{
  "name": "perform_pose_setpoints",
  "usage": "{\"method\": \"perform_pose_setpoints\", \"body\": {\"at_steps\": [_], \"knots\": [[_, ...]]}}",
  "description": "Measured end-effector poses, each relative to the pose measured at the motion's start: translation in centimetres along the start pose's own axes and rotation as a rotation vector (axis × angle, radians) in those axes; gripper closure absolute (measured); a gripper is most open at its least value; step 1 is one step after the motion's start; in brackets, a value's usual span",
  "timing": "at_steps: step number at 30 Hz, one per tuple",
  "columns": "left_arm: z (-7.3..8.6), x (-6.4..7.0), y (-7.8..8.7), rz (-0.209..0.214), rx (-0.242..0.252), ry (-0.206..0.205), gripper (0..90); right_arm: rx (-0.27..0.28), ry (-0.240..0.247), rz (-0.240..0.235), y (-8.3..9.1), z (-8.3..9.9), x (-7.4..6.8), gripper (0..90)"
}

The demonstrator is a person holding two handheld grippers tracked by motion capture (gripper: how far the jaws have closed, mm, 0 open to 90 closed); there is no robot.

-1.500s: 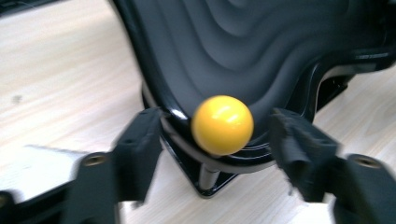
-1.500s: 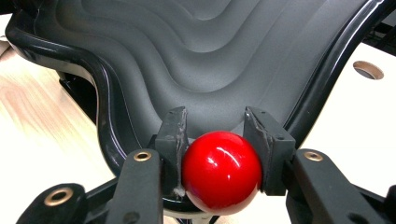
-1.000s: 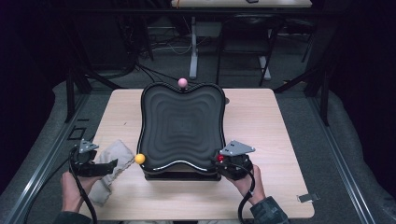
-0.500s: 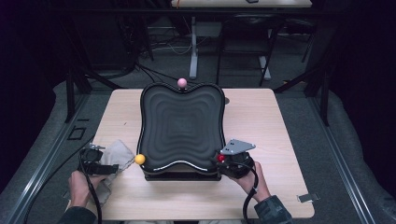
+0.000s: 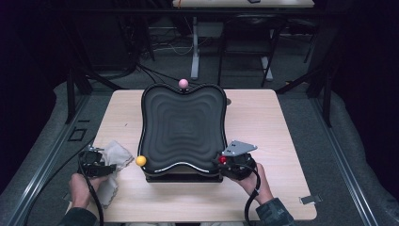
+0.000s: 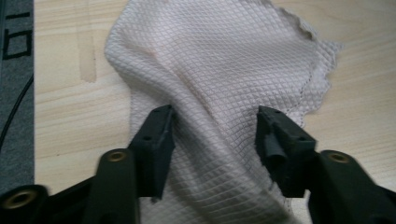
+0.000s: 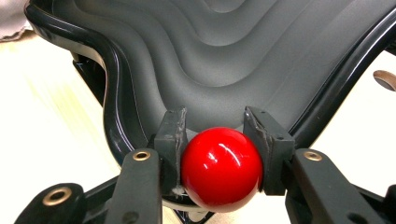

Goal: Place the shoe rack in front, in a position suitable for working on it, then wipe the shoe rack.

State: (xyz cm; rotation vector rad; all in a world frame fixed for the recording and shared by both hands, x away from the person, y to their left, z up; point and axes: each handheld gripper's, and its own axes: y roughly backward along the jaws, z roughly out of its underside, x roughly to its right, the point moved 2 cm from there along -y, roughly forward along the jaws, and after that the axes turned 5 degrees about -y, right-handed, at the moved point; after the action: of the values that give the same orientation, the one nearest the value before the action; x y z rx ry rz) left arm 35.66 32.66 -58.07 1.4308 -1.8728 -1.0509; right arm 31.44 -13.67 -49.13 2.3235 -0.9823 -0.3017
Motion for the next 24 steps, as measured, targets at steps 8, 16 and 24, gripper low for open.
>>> {"method": "perform_pose_setpoints", "body": {"at_steps": [8,16,24], "knots": [[0.1,-0.2,0.1,-0.005,0.006,0.016,74.5,0.006,-0.013,0.001,0.0,0.0,0.0,59.9],[-0.1,-0.2,0.4,-0.003,0.009,0.008,83.1,0.01,-0.017,0.0,0.0,0.0,0.0,59.9],[-1.0,0.2,2.1,0.003,0.094,0.011,83.3,0.018,-0.024,0.002,0.0,0.1,0.0,59.9]]}}
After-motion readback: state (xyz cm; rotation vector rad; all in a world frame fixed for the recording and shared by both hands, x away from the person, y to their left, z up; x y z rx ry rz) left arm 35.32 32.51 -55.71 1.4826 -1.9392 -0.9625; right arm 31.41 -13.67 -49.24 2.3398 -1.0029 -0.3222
